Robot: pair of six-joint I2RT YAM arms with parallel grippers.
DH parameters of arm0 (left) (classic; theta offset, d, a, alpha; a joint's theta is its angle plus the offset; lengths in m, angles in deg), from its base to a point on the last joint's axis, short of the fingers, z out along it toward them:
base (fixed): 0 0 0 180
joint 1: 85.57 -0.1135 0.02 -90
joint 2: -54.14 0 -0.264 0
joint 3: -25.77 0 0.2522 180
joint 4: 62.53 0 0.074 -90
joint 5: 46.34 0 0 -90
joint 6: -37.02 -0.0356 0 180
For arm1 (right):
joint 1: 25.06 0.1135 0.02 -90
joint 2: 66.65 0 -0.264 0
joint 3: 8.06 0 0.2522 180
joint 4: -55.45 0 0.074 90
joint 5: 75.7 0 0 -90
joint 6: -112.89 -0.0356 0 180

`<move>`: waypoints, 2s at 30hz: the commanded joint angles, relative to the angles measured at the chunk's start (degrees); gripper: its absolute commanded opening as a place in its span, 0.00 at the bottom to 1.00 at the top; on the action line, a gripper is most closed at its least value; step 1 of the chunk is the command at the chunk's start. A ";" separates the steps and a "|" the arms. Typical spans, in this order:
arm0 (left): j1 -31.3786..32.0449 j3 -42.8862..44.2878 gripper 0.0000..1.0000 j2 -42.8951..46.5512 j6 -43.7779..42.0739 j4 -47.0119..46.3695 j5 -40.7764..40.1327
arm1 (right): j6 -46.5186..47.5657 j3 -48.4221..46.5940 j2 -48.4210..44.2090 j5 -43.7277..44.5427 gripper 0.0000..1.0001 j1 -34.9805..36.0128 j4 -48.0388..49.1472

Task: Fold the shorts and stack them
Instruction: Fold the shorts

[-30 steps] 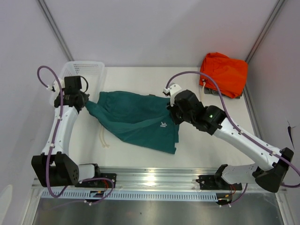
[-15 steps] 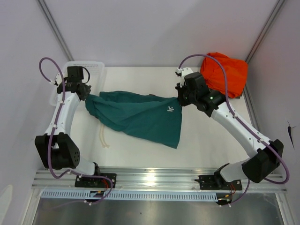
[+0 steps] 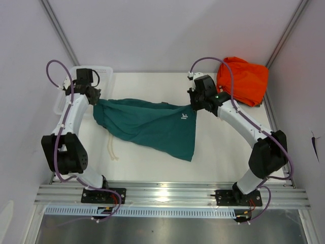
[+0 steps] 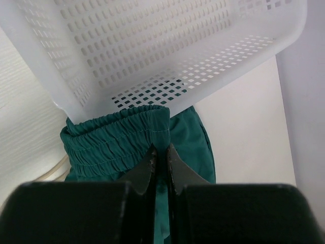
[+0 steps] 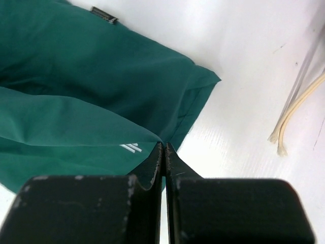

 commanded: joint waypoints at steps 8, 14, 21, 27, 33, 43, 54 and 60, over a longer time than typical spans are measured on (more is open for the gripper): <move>2.57 7.04 0.00 -6.20 2.73 -6.78 -0.26 | 1.46 -5.85 7.46 -2.55 0.00 -5.13 5.45; 4.07 12.50 0.00 -11.12 4.04 -5.19 -3.34 | 1.73 -6.55 10.27 -4.31 0.00 -7.06 7.21; 5.92 15.06 0.00 -13.50 4.49 -5.54 -3.78 | 1.99 -8.83 14.67 -4.31 0.00 -8.64 7.73; 6.18 15.94 0.00 -15.08 5.37 -6.07 -4.22 | 1.90 -11.65 19.06 -6.42 0.00 -9.61 8.18; 6.71 15.59 0.00 -16.05 5.81 -6.95 -6.06 | 1.82 -13.50 23.11 -7.65 0.00 -9.96 9.84; 7.24 14.53 0.00 -16.66 7.30 -9.59 -7.20 | 0.59 -14.30 22.60 -5.02 0.68 -10.05 11.76; 8.38 16.81 0.00 -19.30 6.86 -9.86 -7.91 | -2.32 1.97 6.68 -13.98 0.70 -7.77 20.22; 8.73 17.78 0.00 -20.80 7.30 -9.33 -8.08 | -3.63 5.66 5.09 -21.79 0.70 -3.03 23.72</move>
